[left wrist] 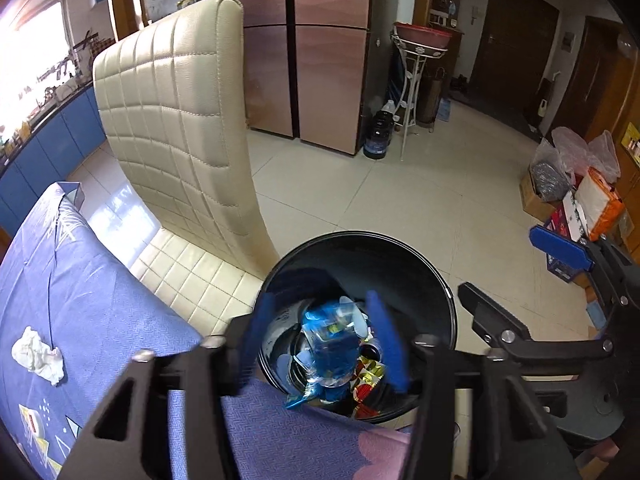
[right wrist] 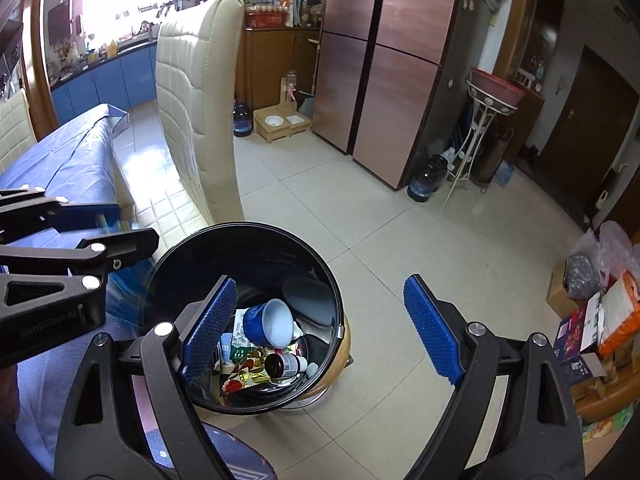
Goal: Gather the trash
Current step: 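Open both tools over the bin to drop the foil and bottle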
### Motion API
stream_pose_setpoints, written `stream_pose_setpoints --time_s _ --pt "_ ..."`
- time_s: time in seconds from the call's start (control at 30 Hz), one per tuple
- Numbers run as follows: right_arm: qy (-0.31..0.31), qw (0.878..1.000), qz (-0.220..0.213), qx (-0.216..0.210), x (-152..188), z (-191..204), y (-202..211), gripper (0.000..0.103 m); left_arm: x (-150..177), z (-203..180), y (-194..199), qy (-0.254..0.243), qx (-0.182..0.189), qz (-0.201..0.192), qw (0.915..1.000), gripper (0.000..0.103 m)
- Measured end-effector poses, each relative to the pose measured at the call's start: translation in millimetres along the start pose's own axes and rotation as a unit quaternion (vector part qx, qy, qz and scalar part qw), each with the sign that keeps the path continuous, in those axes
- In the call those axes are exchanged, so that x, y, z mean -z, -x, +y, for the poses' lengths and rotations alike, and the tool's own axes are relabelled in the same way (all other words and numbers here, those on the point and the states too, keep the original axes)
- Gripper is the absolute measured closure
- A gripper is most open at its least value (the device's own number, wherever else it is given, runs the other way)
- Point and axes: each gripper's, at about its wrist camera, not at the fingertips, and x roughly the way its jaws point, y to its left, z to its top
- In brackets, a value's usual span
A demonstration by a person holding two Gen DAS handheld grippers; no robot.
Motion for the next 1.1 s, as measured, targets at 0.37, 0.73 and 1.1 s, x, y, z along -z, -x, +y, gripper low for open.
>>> stream_pose_setpoints --time_s 0.37,0.73,1.1 --pt "-0.001 1.0 0.002 -0.008 -2 1 -1 0.018 1 6 4 0.009 -0.011 -0.006 0.9999 0.034" --pt "0.039 0.998 -0.017 -0.041 -16 41 7 0.018 15 44 28 0.052 -0.038 -0.015 0.9978 0.034" --pt "0.084 0.993 -0.03 -0.082 -19 95 21 0.018 46 91 58 0.108 -0.08 -0.022 0.9906 0.034"
